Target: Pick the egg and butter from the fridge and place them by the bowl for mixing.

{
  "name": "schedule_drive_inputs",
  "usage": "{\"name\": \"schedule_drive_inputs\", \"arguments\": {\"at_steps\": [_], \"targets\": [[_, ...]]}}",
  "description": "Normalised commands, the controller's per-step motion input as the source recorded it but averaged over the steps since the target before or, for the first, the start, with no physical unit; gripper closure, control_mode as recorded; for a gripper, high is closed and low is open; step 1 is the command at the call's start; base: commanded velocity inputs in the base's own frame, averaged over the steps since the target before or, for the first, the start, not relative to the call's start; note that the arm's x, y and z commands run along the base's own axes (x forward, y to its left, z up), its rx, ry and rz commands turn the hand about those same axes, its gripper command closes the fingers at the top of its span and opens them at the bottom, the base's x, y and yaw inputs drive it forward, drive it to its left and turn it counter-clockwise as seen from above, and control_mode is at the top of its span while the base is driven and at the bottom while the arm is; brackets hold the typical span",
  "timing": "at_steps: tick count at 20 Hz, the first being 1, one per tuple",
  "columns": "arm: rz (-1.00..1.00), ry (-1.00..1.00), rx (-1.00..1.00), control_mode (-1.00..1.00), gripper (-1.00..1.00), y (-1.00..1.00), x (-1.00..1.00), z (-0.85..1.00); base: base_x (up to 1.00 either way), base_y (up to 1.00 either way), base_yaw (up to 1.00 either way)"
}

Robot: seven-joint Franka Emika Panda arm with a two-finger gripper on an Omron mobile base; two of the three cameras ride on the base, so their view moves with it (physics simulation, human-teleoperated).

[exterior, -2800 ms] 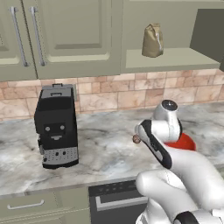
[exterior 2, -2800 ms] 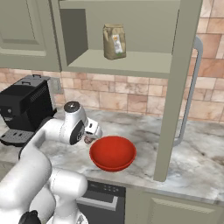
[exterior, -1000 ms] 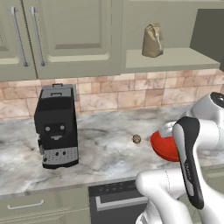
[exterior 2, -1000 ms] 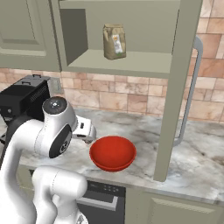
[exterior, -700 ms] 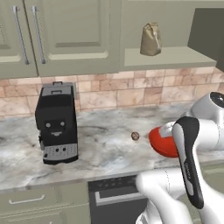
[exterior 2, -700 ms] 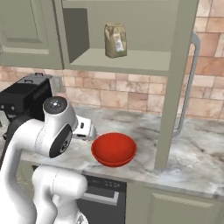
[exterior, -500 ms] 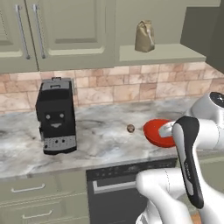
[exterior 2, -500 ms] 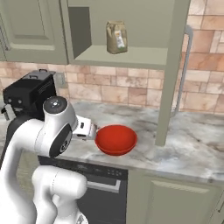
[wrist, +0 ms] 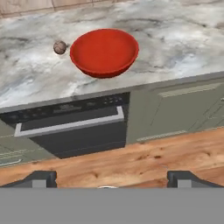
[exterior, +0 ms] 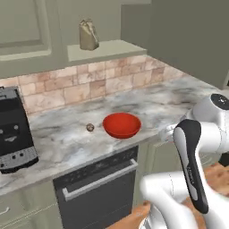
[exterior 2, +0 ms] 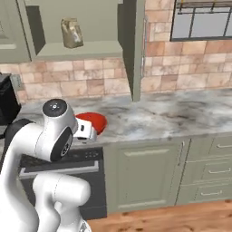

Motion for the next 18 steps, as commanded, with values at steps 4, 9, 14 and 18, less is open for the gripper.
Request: {"name": "schedule_drive_inputs", "arguments": {"at_steps": [4,9,14,18], "targets": [[0.0,0.0,0.0,1.0,-1.0,0.0,0.0,0.0,0.0,0.04,-1.0],[0.0,0.0,0.0,1.0,-1.0,0.0,0.0,0.0,0.0,0.05,-1.0],[0.0,0.0,0.0,1.0,-1.0,0.0,0.0,0.0,0.0,0.05,-1.0],[0.0,0.0,0.0,1.0,-1.0,0.0,0.0,0.0,0.0,0.03,-0.97]]}}
